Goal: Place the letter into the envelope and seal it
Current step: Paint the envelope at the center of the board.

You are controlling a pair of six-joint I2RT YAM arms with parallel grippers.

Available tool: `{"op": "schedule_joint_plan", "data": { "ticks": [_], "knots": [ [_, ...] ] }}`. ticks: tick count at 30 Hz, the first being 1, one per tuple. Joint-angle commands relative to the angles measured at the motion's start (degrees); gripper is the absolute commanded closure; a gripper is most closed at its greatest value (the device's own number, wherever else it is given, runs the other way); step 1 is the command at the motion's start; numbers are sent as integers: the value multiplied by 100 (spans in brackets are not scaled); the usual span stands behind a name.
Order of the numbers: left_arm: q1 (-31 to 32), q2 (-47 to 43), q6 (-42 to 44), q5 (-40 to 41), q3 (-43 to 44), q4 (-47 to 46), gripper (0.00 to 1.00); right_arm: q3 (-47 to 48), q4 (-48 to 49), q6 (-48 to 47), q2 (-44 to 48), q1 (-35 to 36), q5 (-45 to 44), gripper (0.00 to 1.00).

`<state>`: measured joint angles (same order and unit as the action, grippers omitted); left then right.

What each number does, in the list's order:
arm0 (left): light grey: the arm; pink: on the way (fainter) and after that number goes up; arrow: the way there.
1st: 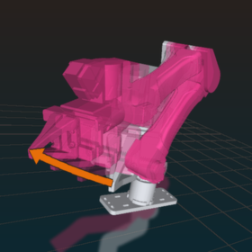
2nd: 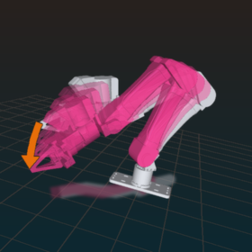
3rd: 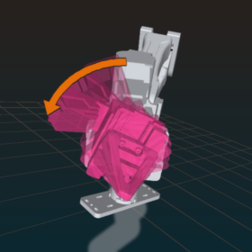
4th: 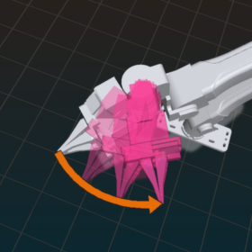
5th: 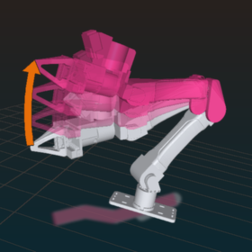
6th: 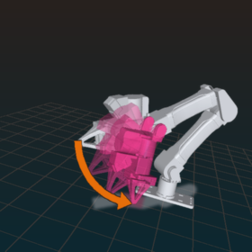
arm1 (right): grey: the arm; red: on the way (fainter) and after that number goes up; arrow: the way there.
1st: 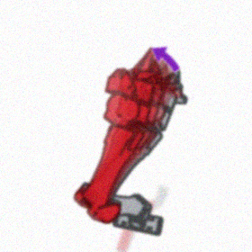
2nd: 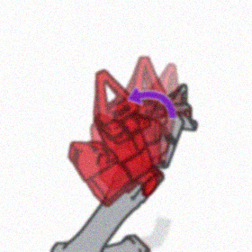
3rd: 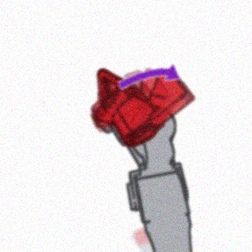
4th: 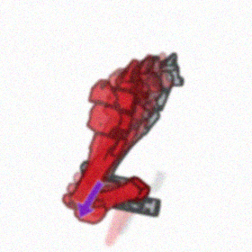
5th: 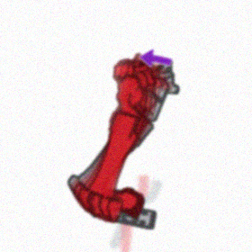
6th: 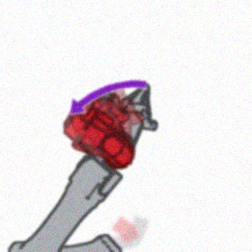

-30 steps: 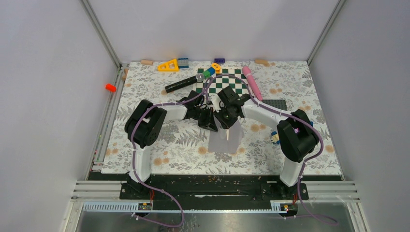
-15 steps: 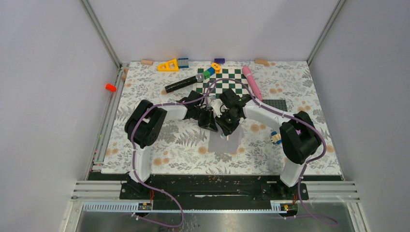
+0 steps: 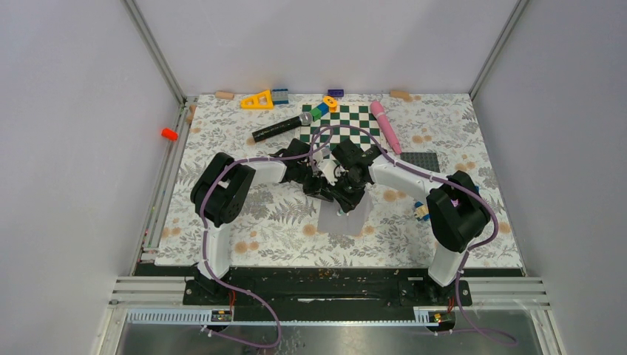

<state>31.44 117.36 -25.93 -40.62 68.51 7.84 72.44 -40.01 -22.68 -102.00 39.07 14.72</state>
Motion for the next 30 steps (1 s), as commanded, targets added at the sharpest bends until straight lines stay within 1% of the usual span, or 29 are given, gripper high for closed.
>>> {"op": "schedule_joint_plan", "data": {
  "ticks": [1,6,7,8,9,20,30],
  "knots": [
    [81,85,343,865,-108,304,100,14,-293,-199,162,83,153,100],
    [81,124,339,827,-92,292,100,38,-234,-175,114,81,81,100],
    [335,129,336,816,-96,296,100,27,-158,-150,99,80,40,100],
    [97,129,342,815,-93,290,100,24,-73,-104,81,83,-40,100],
    [83,123,343,813,-92,291,100,12,57,-64,63,83,-153,100],
    [87,127,352,796,-92,283,100,-34,924,330,114,81,-848,100],
    [90,118,352,786,-92,287,100,-23,1177,413,-23,77,-1436,100]
  ]
}}
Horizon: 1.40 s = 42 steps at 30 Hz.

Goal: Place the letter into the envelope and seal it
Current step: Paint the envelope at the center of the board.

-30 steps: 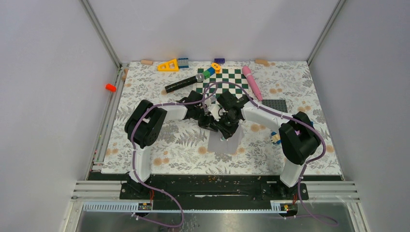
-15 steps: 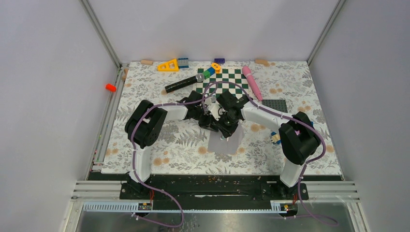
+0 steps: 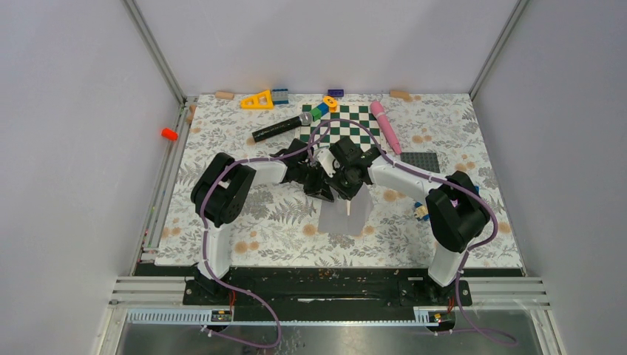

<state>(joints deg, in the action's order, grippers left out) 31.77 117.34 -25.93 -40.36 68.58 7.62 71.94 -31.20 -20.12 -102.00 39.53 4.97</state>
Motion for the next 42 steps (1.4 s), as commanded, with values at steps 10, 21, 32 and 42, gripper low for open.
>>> {"op": "schedule_joint_plan", "data": {
  "ticks": [10,21,32,42],
  "knots": [
    [57,114,352,781,-109,309,100,87,300,213,-177,-37,-1136,100],
    [57,110,343,804,-109,308,100,88,-77,15,-27,-91,46,100],
    [57,79,335,818,-134,308,100,100,-557,-317,44,-87,264,100],
    [55,49,335,826,-142,304,100,195,-150,-53,180,-195,-757,100]
  ]
}}
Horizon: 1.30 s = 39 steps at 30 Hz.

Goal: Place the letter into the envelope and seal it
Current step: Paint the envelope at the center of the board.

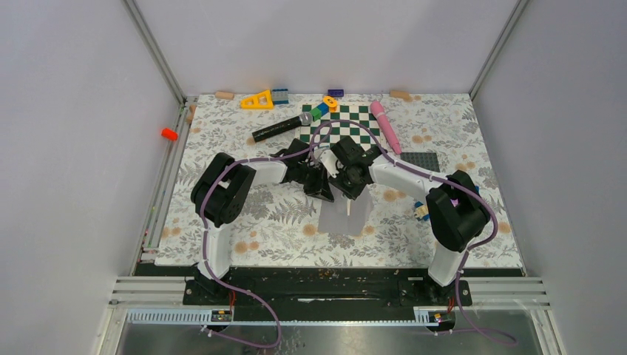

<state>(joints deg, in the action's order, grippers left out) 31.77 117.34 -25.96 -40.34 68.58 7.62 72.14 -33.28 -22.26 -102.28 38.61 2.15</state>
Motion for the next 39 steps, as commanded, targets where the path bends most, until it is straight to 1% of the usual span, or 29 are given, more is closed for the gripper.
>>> {"op": "schedule_joint_plan", "data": {
  "ticks": [1,6,10,17,20,26,39],
  "knots": [
    [57,36,337,825,-136,310,100,185,57,156,208,-115,-459,100],
    [53,35,337,824,-142,306,100,177,-71,39,147,-117,-246,100],
    [57,17,337,833,-150,308,100,173,-460,-160,119,-96,426,100],
    [57,34,337,838,-140,309,100,106,-850,-518,235,-57,935,100],
    [57,43,337,839,-138,306,100,115,-884,-557,276,-56,1018,100],
    [57,68,337,843,-134,309,100,150,-962,-601,293,-49,1475,100],
    [66,79,337,830,-128,304,100,248,-867,-371,132,233,1843,100]
  ]
}}
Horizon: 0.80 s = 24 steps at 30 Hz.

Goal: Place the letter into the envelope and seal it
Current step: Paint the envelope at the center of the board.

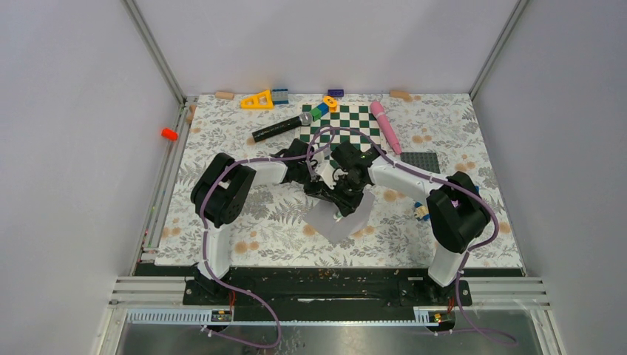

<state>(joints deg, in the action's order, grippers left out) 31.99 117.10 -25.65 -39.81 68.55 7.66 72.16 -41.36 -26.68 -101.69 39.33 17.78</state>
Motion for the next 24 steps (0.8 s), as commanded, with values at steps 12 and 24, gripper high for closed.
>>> {"op": "schedule_joint_plan", "data": {
  "ticks": [12,24],
  "knots": [
    [44,107,315,775,-120,305,100,18,-103,-211,96,268,63,100],
    [44,103,315,772,-127,300,100,-44,47,-263,20,259,-528,100]
  ]
}}
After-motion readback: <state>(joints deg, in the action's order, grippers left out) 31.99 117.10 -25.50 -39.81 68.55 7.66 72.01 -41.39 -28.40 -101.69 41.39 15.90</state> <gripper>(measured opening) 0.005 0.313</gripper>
